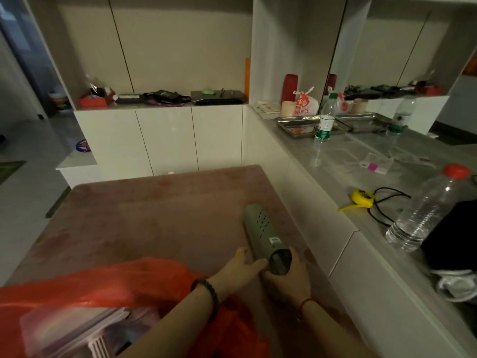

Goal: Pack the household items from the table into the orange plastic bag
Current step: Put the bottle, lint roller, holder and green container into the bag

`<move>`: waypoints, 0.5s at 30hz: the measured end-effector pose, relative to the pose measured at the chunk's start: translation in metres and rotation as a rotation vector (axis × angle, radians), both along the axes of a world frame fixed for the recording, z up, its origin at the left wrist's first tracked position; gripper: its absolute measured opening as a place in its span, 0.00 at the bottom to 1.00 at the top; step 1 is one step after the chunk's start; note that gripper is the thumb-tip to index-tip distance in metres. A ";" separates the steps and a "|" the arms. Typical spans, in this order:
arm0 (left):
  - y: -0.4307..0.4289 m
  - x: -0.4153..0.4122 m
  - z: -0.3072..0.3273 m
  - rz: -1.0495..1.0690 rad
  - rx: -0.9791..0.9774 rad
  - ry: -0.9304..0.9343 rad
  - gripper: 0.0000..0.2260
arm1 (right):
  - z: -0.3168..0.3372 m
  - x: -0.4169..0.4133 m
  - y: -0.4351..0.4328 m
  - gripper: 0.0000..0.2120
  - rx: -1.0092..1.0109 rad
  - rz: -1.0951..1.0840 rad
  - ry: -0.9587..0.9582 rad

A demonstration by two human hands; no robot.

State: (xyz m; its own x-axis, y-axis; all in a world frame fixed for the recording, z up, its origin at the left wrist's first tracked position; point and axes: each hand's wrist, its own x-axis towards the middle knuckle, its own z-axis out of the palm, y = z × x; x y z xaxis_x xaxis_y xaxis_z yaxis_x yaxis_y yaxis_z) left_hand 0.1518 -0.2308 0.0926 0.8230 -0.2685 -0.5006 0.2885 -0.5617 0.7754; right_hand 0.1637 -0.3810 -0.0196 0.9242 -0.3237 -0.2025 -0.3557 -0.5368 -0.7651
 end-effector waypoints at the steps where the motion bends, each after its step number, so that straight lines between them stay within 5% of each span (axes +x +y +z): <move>1: 0.000 -0.003 0.005 0.051 -0.067 0.016 0.32 | 0.008 -0.005 0.002 0.46 0.072 -0.018 -0.060; 6: 0.005 -0.027 0.031 0.348 -0.571 0.020 0.36 | 0.081 -0.054 0.026 0.44 0.271 0.066 -0.426; 11: 0.034 -0.077 0.068 0.618 -0.770 -0.182 0.26 | 0.142 -0.123 0.062 0.49 0.255 0.416 -0.526; 15: 0.092 -0.115 0.094 0.603 -0.793 -0.361 0.32 | 0.168 -0.157 0.089 0.28 0.499 0.437 -0.556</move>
